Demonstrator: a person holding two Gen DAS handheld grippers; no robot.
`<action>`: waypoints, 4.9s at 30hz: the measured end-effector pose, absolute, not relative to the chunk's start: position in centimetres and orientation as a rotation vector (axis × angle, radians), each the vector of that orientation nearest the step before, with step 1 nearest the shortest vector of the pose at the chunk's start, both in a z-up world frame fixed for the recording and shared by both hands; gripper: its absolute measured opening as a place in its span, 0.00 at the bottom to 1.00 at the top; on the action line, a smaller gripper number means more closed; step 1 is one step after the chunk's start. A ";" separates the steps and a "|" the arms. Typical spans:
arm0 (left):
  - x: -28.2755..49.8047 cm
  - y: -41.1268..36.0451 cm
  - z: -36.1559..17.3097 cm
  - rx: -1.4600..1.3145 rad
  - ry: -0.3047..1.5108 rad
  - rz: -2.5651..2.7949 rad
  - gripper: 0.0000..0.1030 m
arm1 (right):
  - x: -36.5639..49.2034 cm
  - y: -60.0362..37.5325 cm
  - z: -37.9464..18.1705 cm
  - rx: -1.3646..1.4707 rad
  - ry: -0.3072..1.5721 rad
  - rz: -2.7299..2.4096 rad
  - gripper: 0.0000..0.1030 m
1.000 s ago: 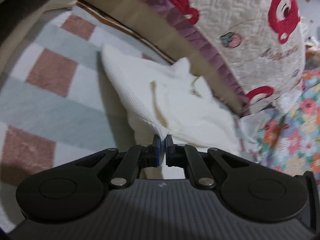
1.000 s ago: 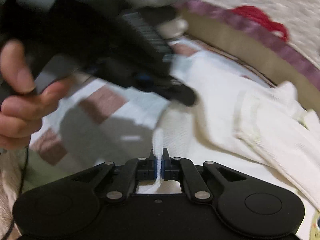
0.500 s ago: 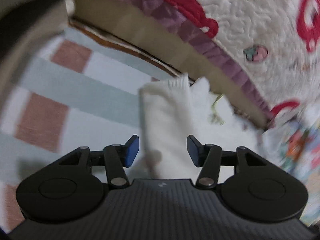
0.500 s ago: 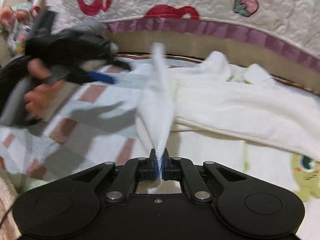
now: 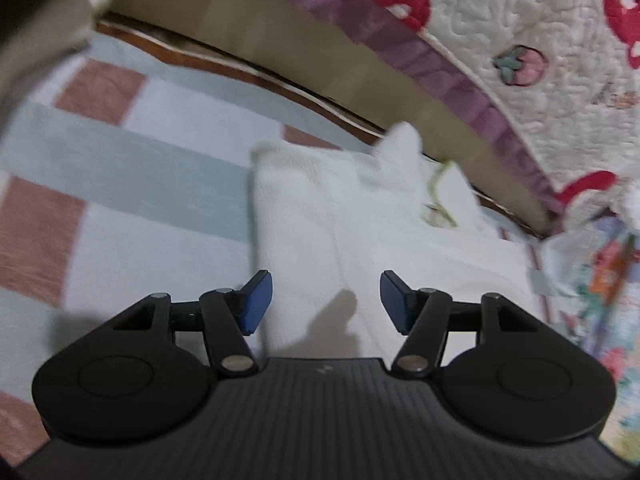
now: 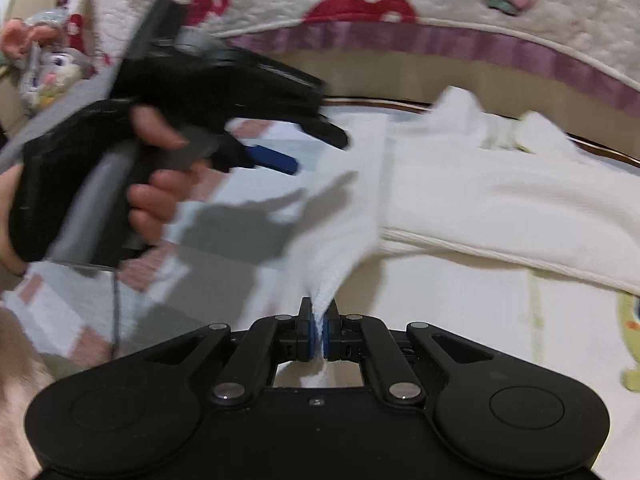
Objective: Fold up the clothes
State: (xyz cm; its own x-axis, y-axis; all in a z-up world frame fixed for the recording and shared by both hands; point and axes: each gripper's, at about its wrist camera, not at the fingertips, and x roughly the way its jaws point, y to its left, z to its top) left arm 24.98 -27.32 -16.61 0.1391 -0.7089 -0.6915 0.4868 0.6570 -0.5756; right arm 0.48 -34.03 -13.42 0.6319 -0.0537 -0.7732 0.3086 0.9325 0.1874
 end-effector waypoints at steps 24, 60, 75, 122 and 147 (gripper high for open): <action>24.9 -29.5 -19.0 -0.223 1.091 -0.825 0.70 | -0.7 -36.2 -16.6 0.619 1.076 -0.218 0.52; 23.1 -32.3 -15.7 -0.146 0.904 -1.023 0.16 | -5.2 -39.7 -12.3 0.580 0.793 -0.136 0.06; 17.2 -47.3 -8.9 -0.145 0.823 -1.240 0.16 | -16.5 -50.7 -7.8 0.673 0.559 -0.495 0.06; -3.2 -42.4 -6.2 0.404 0.968 -1.390 0.55 | -32.5 -51.2 -9.6 0.695 0.667 -0.796 0.41; -9.2 -40.0 -9.0 0.515 0.799 -1.199 0.68 | -48.5 -40.6 -17.1 1.062 0.320 -0.563 0.45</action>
State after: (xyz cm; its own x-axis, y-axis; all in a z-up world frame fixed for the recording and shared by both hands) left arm -9.24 -39.99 -9.04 0.1495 -0.6141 -0.7749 0.9514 0.3026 -0.0563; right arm -48.51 -40.61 -17.07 0.8163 -0.2796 -0.5055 0.5773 0.3665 0.7296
